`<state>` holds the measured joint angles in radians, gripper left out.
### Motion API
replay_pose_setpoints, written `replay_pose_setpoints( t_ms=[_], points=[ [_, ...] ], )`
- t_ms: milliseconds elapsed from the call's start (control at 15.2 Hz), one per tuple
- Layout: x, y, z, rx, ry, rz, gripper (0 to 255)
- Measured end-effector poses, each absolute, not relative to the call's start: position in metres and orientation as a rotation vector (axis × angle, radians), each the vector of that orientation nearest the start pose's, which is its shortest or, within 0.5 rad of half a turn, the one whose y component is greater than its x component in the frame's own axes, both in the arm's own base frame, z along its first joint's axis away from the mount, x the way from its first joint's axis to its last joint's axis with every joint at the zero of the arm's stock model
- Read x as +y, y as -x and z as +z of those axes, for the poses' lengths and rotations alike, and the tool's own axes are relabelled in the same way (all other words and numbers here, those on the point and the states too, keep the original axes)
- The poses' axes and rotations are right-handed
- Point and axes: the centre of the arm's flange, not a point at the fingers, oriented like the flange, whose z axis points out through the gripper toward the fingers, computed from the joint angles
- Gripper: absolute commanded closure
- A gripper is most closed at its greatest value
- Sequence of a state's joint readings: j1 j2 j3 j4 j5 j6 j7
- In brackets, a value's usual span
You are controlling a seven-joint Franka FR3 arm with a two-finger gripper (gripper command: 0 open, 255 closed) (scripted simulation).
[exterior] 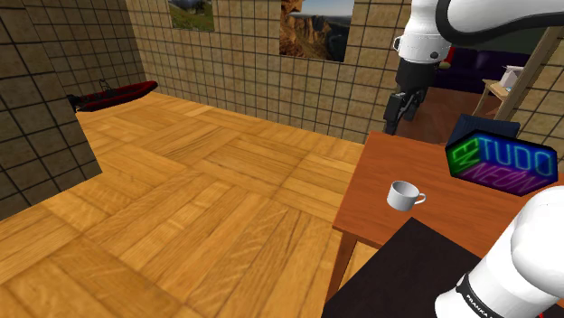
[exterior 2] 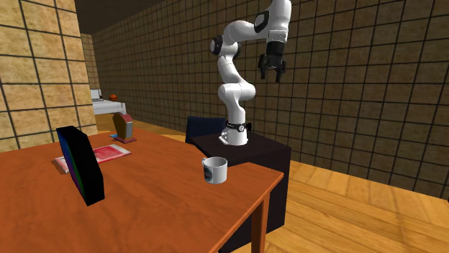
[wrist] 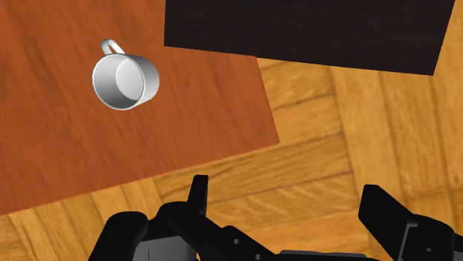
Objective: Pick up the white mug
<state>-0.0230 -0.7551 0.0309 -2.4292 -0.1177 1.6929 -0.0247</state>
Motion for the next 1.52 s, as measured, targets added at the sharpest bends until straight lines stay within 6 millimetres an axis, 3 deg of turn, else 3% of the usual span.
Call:
replay_pose_setpoints(
  t_ms=[198,396,1518],
  points=[
    [-0.016,-0.322,0.547,-0.059,3.276,-0.029,0],
    [-0.040,-0.324,0.518,-0.054,3.268,-0.031,0],
    [-0.182,-0.317,0.336,-0.029,3.217,-0.054,0]
  ],
)
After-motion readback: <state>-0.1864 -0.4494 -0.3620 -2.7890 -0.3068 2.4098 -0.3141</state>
